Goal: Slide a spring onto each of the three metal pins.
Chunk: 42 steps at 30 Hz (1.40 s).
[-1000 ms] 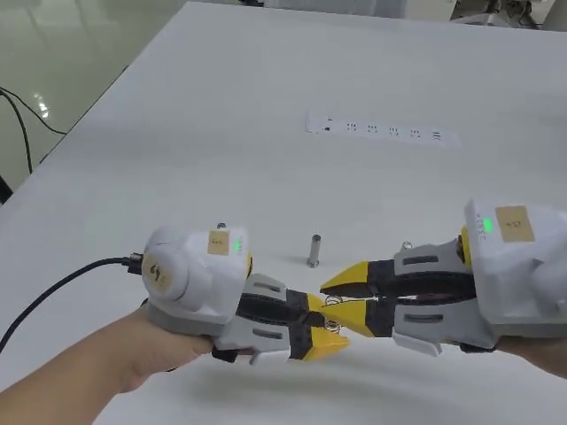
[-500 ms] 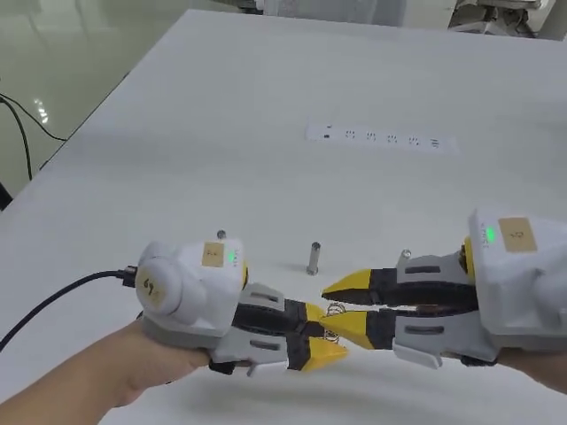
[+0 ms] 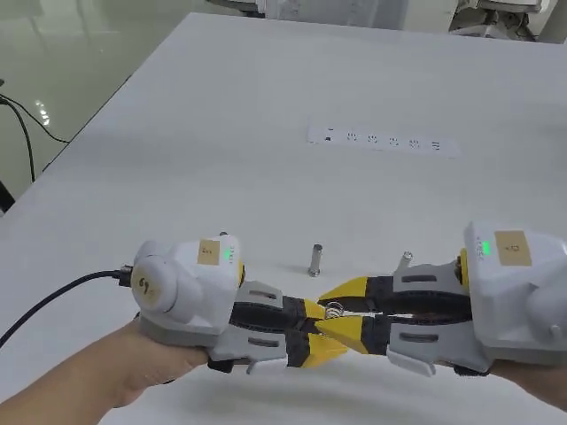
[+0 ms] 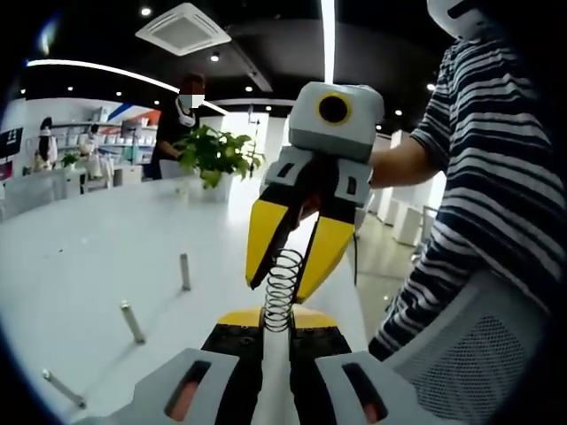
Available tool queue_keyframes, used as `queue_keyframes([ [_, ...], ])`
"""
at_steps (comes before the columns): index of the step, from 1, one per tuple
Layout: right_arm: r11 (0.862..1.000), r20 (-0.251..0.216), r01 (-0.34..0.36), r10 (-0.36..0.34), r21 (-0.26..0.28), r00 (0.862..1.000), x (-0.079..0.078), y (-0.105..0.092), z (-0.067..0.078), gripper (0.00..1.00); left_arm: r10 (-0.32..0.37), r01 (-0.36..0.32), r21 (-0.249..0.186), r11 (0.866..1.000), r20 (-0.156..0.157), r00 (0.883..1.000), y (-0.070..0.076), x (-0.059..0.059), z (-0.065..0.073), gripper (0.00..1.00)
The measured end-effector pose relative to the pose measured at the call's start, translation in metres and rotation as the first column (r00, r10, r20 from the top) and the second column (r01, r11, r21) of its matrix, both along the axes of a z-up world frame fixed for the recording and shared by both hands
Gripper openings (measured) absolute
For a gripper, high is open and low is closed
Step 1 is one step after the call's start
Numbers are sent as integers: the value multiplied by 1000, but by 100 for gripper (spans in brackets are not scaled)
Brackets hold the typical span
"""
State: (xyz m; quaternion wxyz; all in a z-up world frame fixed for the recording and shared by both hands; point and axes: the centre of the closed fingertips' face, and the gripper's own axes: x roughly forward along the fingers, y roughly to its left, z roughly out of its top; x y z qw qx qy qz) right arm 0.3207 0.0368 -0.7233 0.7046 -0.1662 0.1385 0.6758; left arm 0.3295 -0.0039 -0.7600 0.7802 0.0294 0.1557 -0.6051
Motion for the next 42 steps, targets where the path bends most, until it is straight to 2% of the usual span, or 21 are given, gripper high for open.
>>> queue_keyframes([
  [5,1000,-28,12,-12,-12,1000,1,0,-4,8,4,-4,12,1000,-13,1000,1,-1,-4,2],
  [10,1000,-35,19,-19,-8,999,2,2,-4,8,14,-13,13,1000,-30,999,2,-1,-4,3],
  [14,999,-52,43,-42,4,998,6,3,-3,7,45,-44,13,999,-61,997,5,3,-3,4],
  [16,999,-69,49,-48,13,996,8,4,-2,7,50,-50,9,999,-57,997,6,4,-2,4],
  [25,998,-56,62,-61,16,997,12,7,-2,7,93,-92,22,996,-66,993,13,8,-8,16],
  [32,998,-43,69,-68,13,997,14,6,-2,8,143,-142,32,989,-61,988,29,12,-11,23],
  [42,995,-25,99,-98,17,995,24,1,-1,8,239,-236,51,970,-56,970,67,22,-12,32],
])
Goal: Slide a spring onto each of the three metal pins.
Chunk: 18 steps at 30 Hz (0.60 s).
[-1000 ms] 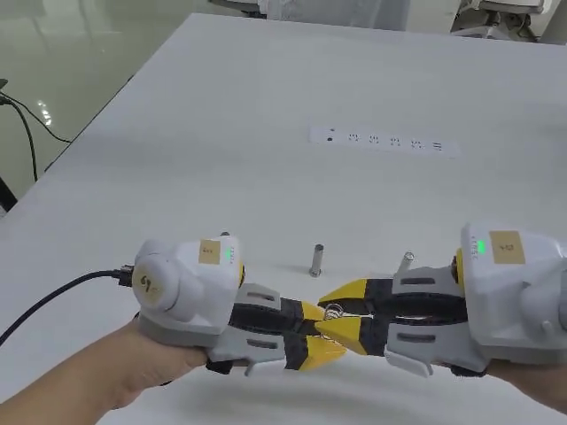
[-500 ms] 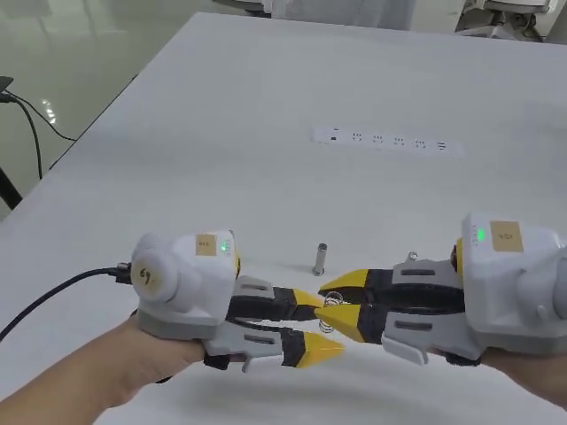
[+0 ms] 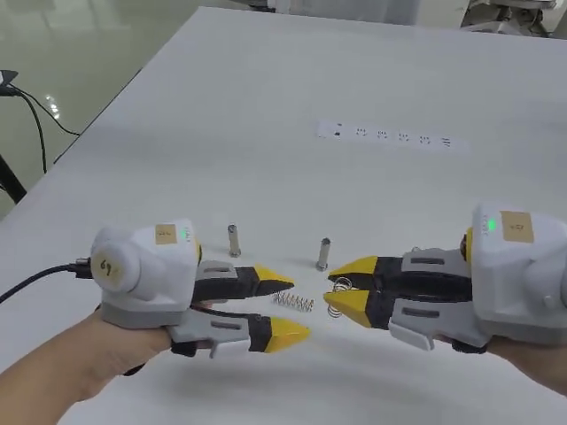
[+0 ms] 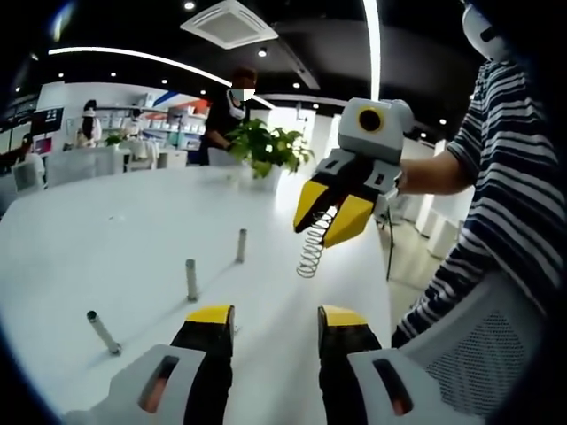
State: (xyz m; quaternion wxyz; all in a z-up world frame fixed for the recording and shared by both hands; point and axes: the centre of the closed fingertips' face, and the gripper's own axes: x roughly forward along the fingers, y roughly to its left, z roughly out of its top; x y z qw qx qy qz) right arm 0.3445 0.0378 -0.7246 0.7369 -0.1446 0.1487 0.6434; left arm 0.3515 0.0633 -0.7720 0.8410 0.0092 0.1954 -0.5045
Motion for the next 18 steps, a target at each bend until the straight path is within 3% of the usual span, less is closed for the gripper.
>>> queue_keyframes([
  [8,999,9,43,-43,8,999,10,-7,1,8,55,-56,49,997,9,998,32,4,-1,40],
  [12,998,8,68,-68,12,998,16,-11,0,8,101,-101,44,994,8,995,48,6,1,44],
  [18,996,9,91,-91,9,996,20,-17,-2,8,164,-163,78,984,2,987,73,7,-7,54],
])
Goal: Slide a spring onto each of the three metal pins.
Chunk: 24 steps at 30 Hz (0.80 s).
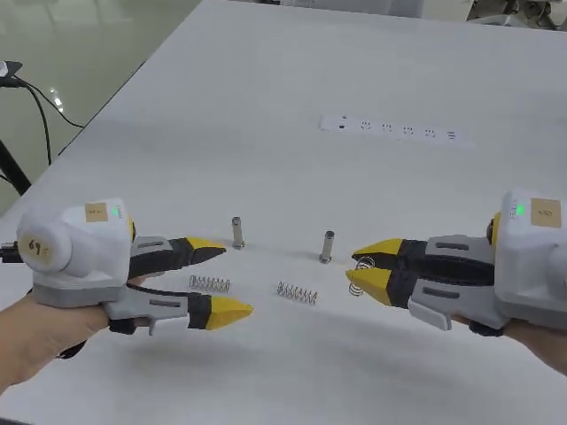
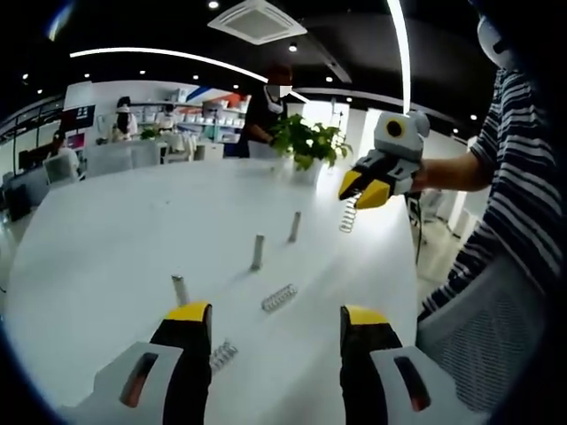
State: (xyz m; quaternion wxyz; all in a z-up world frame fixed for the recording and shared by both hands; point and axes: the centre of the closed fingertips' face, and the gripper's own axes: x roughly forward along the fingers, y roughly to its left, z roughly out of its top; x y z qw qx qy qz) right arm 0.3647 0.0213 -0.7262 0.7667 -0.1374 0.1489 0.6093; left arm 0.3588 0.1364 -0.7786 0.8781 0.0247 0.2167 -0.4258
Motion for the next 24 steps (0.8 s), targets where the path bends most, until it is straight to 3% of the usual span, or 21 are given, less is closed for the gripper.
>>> queue_keyframes([
  [11,999,4,39,-39,6,999,7,-11,-1,8,51,-51,31,998,-25,998,21,1,-7,74],
  [14,998,-8,64,-64,16,998,12,-17,-1,8,70,-70,10,998,-24,997,25,2,-3,82],
  [18,994,-22,111,-110,26,994,20,-25,-2,8,88,-88,12,996,-26,996,30,4,-2,92],
  [24,992,-7,125,-125,-5,992,26,-33,-3,8,100,-99,13,995,-41,994,34,3,-5,98],
])
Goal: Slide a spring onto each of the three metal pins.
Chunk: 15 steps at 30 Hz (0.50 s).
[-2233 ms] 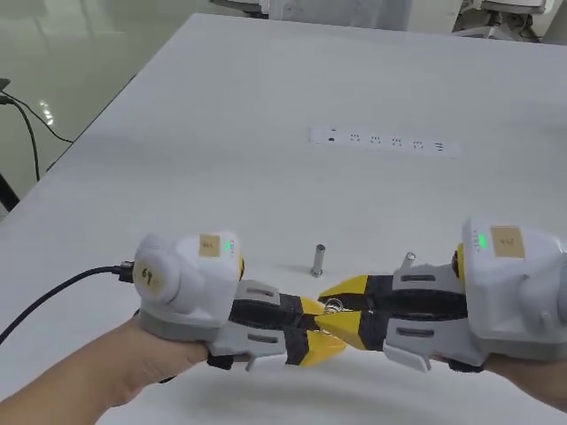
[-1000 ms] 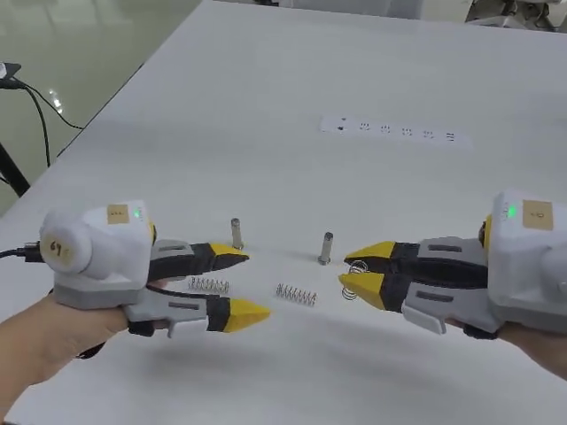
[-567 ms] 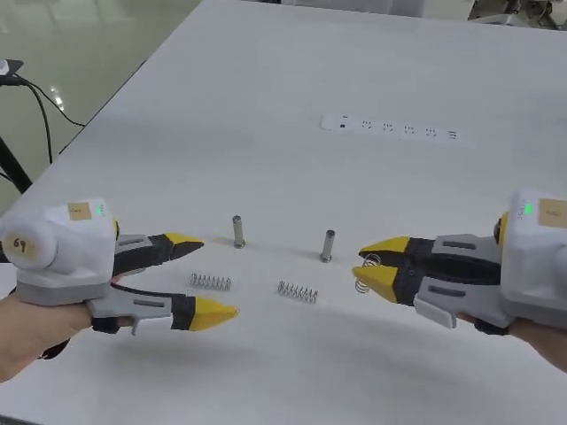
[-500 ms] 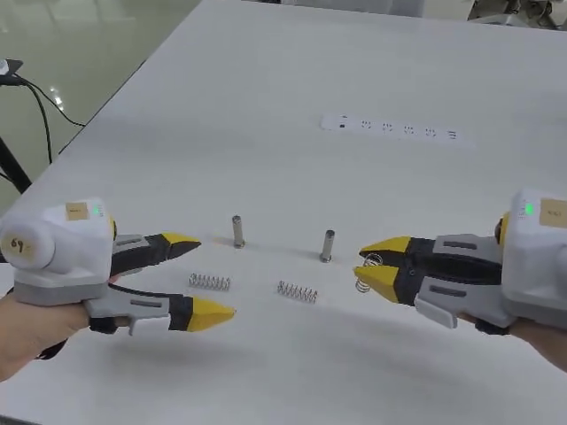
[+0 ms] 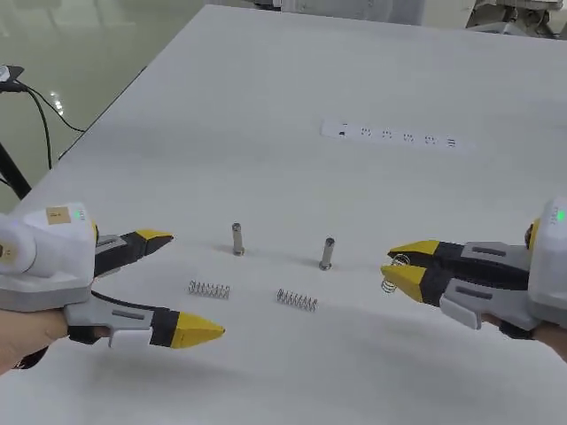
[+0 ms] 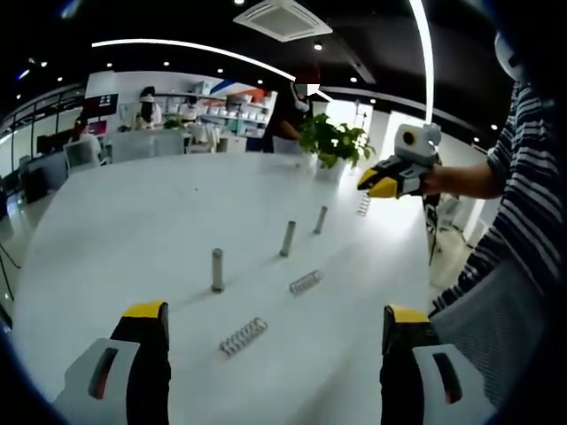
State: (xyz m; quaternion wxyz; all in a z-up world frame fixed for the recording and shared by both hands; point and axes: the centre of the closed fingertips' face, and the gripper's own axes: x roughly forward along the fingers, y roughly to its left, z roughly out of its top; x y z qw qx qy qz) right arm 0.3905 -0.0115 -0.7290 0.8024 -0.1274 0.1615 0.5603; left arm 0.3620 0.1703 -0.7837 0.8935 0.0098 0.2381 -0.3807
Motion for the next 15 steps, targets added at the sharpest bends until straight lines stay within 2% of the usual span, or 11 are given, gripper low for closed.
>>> queue_keyframes([
  [9,999,10,29,-29,-28,1000,13,-14,-2,8,13,-13,-1,1000,9,1000,4,2,7,98],
  [15,996,25,76,-75,-48,997,33,-28,-5,8,24,-24,0,1000,12,1000,7,3,9,98],
])
